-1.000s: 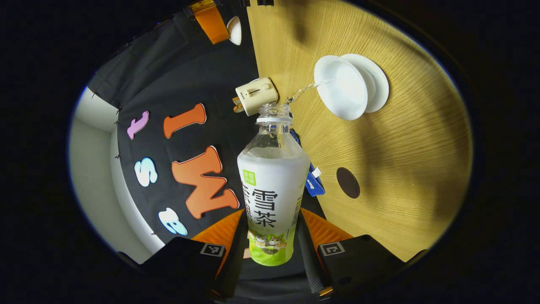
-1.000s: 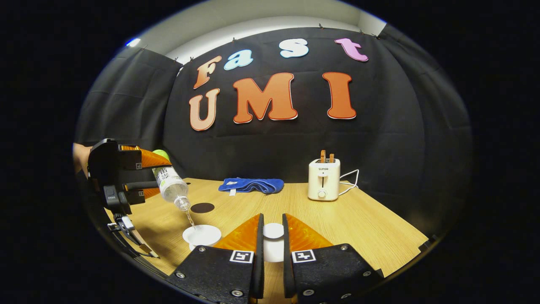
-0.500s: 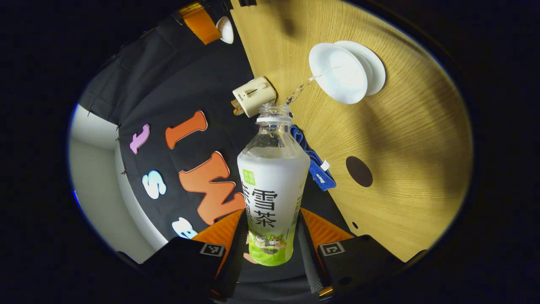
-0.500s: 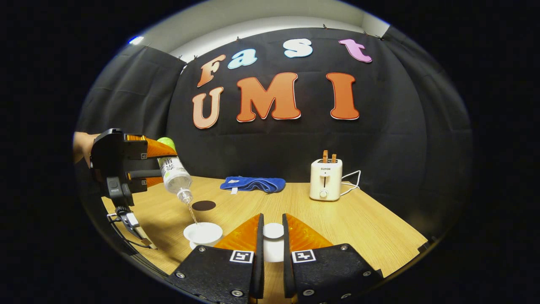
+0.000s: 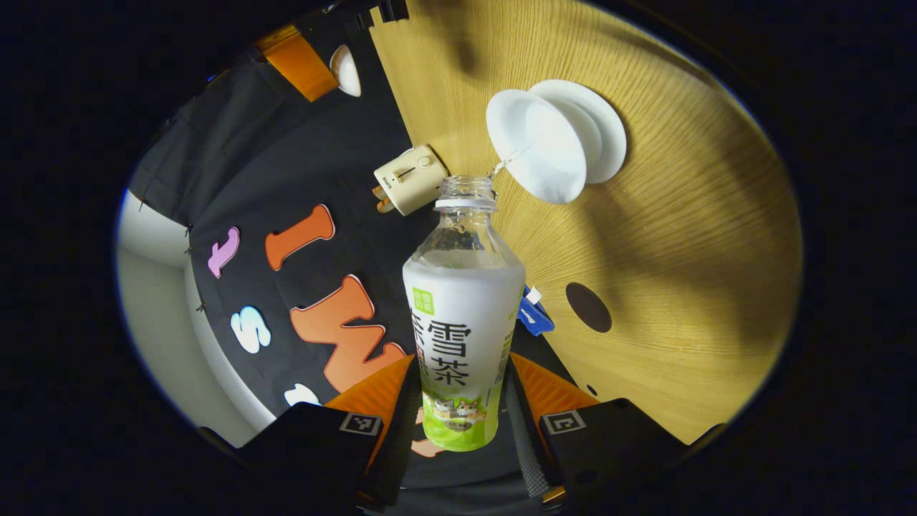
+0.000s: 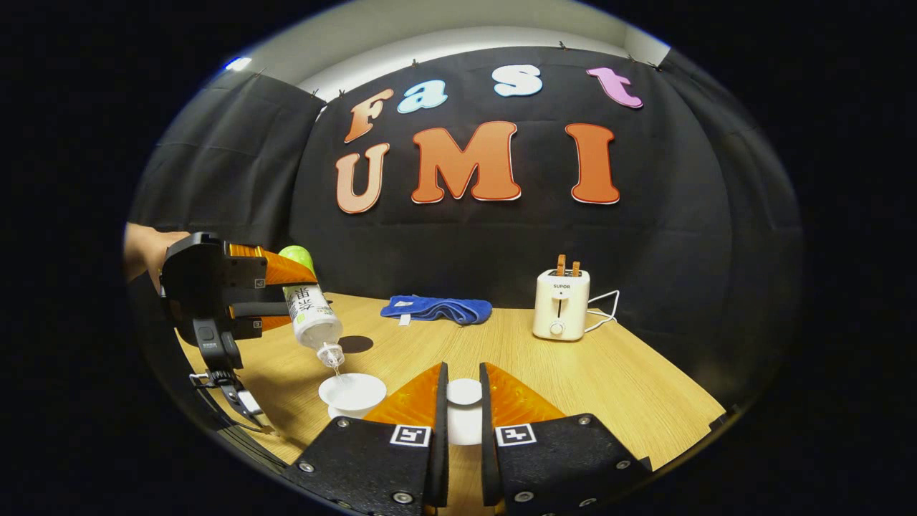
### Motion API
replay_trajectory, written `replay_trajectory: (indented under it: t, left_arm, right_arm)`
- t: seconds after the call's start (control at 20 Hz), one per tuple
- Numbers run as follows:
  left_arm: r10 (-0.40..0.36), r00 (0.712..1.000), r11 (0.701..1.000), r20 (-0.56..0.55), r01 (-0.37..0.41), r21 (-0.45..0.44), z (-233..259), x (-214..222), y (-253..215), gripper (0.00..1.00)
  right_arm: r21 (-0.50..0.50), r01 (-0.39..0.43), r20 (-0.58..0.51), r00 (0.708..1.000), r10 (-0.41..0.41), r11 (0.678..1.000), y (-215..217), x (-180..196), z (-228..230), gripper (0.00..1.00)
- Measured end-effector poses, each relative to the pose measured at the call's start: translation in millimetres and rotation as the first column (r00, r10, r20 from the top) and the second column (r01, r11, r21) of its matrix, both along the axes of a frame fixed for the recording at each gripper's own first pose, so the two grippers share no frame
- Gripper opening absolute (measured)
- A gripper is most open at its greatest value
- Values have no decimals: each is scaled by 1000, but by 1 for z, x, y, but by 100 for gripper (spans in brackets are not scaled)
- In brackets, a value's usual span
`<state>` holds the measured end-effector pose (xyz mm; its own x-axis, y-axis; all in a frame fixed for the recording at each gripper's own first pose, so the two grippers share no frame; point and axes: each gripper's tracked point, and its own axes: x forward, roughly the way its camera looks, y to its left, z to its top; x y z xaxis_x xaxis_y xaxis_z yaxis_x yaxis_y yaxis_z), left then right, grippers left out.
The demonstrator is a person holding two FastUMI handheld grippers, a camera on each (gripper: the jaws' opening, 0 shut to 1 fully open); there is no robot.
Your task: Open the teacup lid with one hand, grasp the water bottle and pour water into the teacup with the other hand; after pouring, place the water bottle on the coaster and then close the teacup lid.
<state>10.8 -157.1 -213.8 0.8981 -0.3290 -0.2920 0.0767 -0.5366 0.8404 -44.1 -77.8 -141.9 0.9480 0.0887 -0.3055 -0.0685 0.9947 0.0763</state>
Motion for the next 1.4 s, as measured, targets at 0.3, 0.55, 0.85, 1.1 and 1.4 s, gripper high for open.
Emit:
replay_trajectory:
  t: [0.3,0.55,0.85,1.1,1.4]
  left_arm:
    - [10,997,994,-72,-18,-104,-22,-5,1,63]
    - [15,994,921,-110,-56,-386,-9,-13,2,66]
    - [67,950,539,-303,-291,-791,15,-7,26,62]
    - [26,919,227,-393,-388,-893,36,21,35,66]
    - [-103,885,-158,-454,-465,-871,57,34,49,66]
  right_arm:
    - [6,-7,5,1000,7,1000,8,1,5,19]
    - [55,-16,28,1000,14,998,19,9,13,19]
    - [72,-21,43,999,17,997,35,18,22,19]
    - [50,-41,48,998,38,998,55,30,26,19]
    - [39,-74,31,997,73,997,79,37,18,19]
